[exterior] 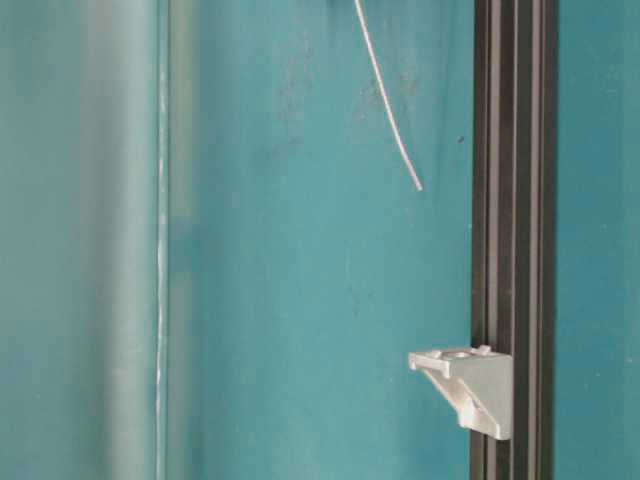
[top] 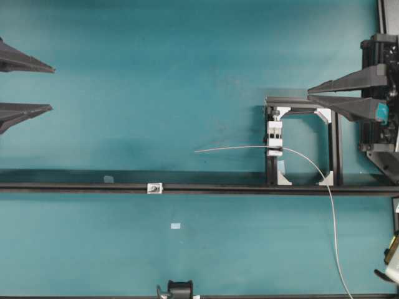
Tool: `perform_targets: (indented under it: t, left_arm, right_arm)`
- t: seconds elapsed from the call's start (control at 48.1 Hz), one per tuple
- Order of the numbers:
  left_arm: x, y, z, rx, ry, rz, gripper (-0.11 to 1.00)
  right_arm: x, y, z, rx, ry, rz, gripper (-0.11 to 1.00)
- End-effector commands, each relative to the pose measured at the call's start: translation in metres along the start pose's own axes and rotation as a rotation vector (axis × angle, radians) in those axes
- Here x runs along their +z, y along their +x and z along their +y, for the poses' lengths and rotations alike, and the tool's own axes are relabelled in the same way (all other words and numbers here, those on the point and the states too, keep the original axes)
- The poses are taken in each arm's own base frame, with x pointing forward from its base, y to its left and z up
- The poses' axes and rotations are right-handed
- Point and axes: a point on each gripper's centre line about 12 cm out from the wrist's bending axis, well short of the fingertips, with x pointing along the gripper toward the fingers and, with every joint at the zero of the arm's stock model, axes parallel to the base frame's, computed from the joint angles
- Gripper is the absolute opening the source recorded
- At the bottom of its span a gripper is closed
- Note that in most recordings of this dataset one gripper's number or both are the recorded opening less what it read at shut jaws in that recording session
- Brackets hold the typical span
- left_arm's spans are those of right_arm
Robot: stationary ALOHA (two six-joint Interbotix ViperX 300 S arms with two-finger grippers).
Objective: Insert the wire into the hole on the left side and pull it with the left arm.
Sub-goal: 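Move the right gripper left toward the white wire near the clamp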
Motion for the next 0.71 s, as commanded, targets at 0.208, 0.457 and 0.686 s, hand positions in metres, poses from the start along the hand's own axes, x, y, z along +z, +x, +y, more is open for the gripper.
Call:
perform_targets:
  t: [0.208,0.457,0.686]
  left_arm:
    - [-0.018,0.010,-0.001,0.000,-0.057,0.046,-0.05]
    - [-0.035,0.019,-0.001,0.004,-0.054,0.109,0.33]
    - [-0.047,0.025,-0.001,0.005,-0.046,0.158,0.78]
  right_arm:
    - [-0.028,0.001,0.001,0.004,0.016,0.052,0.00]
    - [-0.039,0.004,0.001,0.002,0.032,0.087,0.34]
    - [-0.043,0.006,0.001,0.000,0.041,0.107,0.65]
